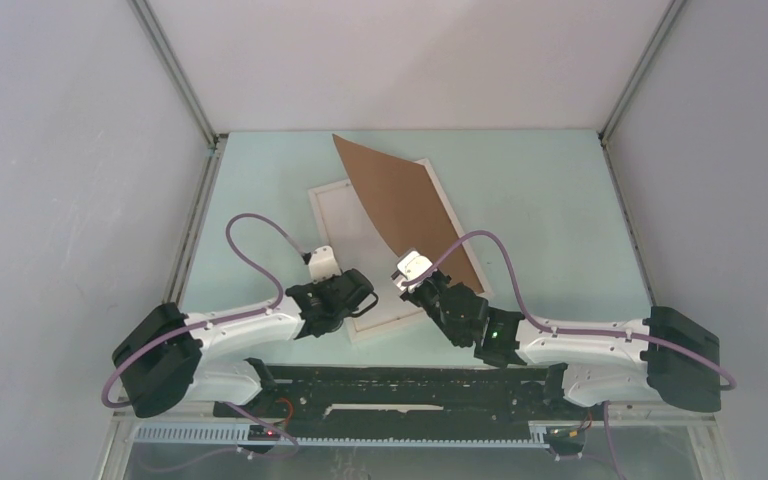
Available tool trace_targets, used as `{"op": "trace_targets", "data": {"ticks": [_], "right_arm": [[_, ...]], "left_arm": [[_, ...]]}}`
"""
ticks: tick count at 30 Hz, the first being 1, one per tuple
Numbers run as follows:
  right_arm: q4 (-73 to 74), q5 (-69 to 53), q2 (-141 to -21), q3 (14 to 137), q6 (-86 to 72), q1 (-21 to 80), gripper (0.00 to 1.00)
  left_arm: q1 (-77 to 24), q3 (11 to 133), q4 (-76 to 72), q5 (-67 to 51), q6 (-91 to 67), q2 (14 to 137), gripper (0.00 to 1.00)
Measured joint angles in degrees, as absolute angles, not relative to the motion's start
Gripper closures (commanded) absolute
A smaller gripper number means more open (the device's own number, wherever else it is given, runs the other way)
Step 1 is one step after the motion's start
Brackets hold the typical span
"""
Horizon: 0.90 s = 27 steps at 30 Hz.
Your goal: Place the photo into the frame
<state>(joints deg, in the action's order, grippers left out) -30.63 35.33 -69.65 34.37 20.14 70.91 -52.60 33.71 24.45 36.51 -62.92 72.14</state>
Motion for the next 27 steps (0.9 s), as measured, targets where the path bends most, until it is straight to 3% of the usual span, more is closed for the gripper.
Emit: {"op": "trace_targets", "data": {"ticks": [1,4,6,10,20,21,22,23,24,27], "right_arm": [[-30.63,35.33,-69.65,34.37,20.14,70.91,1.0],[-30.63,35.35,-69.65,34.37,20.14,70.91,1.0],[-30.63,35.38,-69.65,34.37,20.14,70.94,1.0],[-30.63,35.44,-69.65,34.37,20.14,70.98,1.0],[-30.63,35.48,-69.65,34.37,20.14,71.0,1.0],[-30.63,35.48,-69.65,34.37,20.14,71.0,1.0],[-30.63,35.51,-69.65,34.37,20.14,71.02,1.0],[-30.63,35.51,-69.65,34.37,20.14,71.02,1.0],[-30.63,35.51,-69.65,34.37,20.14,71.02,1.0],[-30.61,35.51,-69.65,34.37,20.14,71.02,1.0]], "left_arm": [[-52.6,33.71,24.47,36.51,-62.92,72.14,0.94],[-52.6,33.74,24.56,36.45,-63.07,72.14,0.56],[-52.6,33.74,24.75,36.12,-63.16,72.2,0.48],[-52.62,33.74,24.84,35.51,-63.57,72.64,0.44],[-53.04,33.74,24.8,35.29,-63.61,73.65,0.53],[-53.04,33.74,24.77,35.31,-63.61,73.82,0.59],[-53.04,33.74,24.75,35.31,-63.64,74.06,0.71],[-53.04,33.74,24.53,35.29,-63.79,74.15,0.91],[-53.1,33.76,24.32,35.38,-63.92,74.15,0.99],[-53.25,33.87,23.33,35.59,-64.38,74.0,1.0]]}}
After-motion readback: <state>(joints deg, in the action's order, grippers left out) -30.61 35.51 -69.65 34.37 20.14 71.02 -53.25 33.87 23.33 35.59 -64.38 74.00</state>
